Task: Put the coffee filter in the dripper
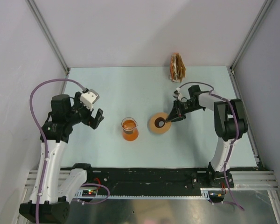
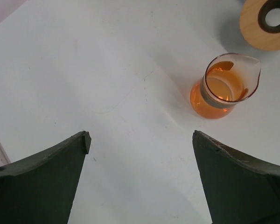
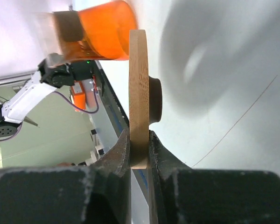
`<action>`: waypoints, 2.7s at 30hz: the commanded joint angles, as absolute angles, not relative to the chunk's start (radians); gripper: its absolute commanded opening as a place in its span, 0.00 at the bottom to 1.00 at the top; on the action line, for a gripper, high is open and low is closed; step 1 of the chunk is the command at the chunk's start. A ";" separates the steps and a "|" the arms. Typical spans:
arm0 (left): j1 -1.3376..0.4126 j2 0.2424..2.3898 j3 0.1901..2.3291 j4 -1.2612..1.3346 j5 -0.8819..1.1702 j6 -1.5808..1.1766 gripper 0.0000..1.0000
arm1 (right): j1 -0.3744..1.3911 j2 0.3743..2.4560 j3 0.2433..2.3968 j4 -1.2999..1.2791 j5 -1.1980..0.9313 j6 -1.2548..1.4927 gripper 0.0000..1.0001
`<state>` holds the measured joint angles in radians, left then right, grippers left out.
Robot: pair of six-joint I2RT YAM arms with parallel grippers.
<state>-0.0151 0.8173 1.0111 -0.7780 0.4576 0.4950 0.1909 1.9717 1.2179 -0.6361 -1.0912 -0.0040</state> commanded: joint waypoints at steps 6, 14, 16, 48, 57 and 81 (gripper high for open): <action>-0.006 0.997 1.292 -0.795 0.493 0.122 0.98 | 0.116 1.607 1.255 -0.551 -1.294 0.193 0.00; -0.007 1.085 1.366 -0.811 1.002 -0.113 0.99 | 0.248 1.499 1.258 -0.046 -1.271 0.643 0.00; -0.008 1.099 1.347 -0.801 1.103 -0.138 0.98 | 0.287 1.513 1.261 0.102 -1.262 0.756 0.00; -0.129 1.250 1.261 -0.704 1.316 -0.200 0.20 | 0.491 1.634 1.359 0.296 -1.284 0.902 0.00; -0.129 1.242 1.225 -0.688 1.329 -0.235 0.00 | 0.488 1.628 1.375 0.168 -1.240 0.823 0.43; 0.014 1.192 0.841 -0.594 1.416 -0.300 0.00 | 0.289 1.386 1.306 -0.466 -0.944 0.240 0.99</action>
